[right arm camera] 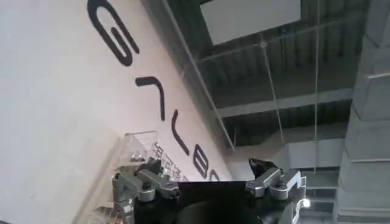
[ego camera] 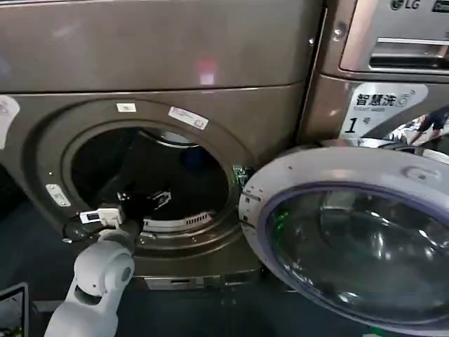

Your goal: Grasp the clothes from the dryer.

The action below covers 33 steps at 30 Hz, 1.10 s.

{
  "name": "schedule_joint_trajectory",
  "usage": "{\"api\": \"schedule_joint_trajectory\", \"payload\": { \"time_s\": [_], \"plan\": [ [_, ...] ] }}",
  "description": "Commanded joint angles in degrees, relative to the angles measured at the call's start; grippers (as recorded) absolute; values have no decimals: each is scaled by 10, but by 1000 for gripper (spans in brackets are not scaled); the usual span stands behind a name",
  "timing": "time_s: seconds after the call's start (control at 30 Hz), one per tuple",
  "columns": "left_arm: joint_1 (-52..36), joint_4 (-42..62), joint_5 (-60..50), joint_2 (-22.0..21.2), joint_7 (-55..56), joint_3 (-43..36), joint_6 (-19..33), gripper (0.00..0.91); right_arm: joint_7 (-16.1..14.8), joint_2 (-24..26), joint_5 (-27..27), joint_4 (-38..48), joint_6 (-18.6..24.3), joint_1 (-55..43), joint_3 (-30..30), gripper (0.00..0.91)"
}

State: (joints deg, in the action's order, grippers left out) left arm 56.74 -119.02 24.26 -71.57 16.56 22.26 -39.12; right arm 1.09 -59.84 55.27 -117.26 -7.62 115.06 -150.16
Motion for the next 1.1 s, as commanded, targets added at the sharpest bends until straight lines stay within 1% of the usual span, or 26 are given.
{"api": "schedule_joint_trajectory", "payload": {
  "time_s": [0.03,0.67,0.73,0.9,1.1],
  "plan": [
    [1,-1,0,0,0,0,0,907,-1,0,0,0,0,-1,0,907],
    [-4,3,-1,-2,0,-4,1,907,-1,-1,0,0,2,0,-1,907],
    [-7,7,-2,-2,-1,-5,2,907,5,-1,-1,-1,-2,2,-3,907],
    [-23,33,-8,-5,-1,-18,10,907,8,0,-1,0,-1,6,-10,907],
    [-77,98,-16,-19,-2,-40,21,907,5,0,2,1,1,11,-17,907]
  ]
}}
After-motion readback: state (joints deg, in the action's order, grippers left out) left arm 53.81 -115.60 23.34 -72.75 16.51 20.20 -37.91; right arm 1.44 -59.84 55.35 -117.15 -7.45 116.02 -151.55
